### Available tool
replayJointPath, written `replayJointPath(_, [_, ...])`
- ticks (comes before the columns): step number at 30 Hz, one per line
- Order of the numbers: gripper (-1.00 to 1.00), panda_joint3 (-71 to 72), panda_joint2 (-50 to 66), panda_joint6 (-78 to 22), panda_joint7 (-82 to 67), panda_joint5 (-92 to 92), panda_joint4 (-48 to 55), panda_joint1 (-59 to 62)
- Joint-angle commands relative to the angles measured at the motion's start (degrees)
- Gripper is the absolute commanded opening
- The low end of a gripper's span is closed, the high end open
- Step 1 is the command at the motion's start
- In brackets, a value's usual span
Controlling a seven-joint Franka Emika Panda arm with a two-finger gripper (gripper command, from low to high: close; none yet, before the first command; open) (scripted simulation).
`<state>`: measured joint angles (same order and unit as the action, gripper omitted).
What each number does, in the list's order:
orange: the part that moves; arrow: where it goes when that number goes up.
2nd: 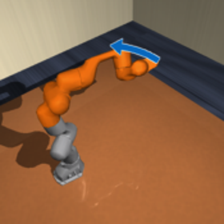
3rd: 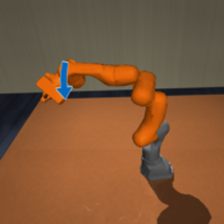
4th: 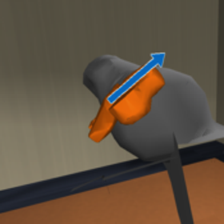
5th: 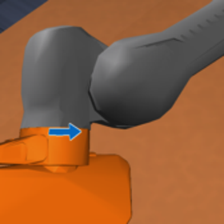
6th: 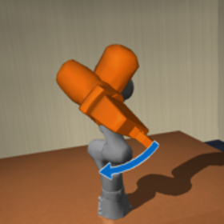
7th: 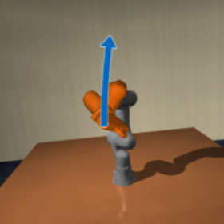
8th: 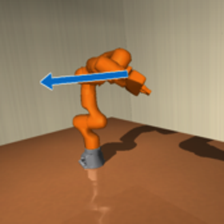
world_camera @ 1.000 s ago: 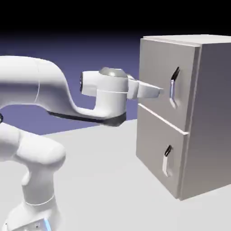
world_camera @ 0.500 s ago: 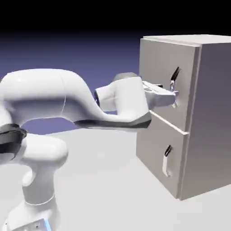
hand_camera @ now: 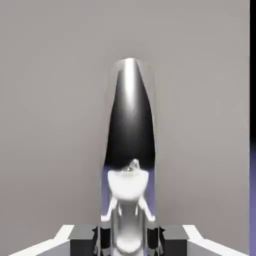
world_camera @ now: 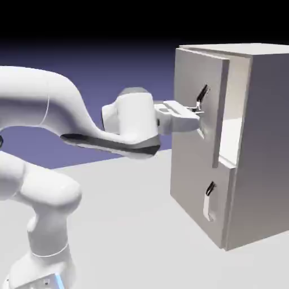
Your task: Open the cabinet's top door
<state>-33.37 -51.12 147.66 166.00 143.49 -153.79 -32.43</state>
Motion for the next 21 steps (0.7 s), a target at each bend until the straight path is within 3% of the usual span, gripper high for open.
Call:
replayJointPath(1, [-1.00, 2.08, -0.10, -0.31, 0.20, -1.49, -0.81, 1.86])
replayJointPath(7, [-1.00, 13.30, -5.19, -6.61, -5.09, -15.53, -7.51, 8.15])
replayJointPath(13, [-1.00, 24.71, -4.85, -2.12, -1.27, -20.82, -8.31, 19.60])
replayJointPath(21, [-1.00, 36.51, -11.84, -10.78, -10.03, -40.75, -13.31, 20.24])
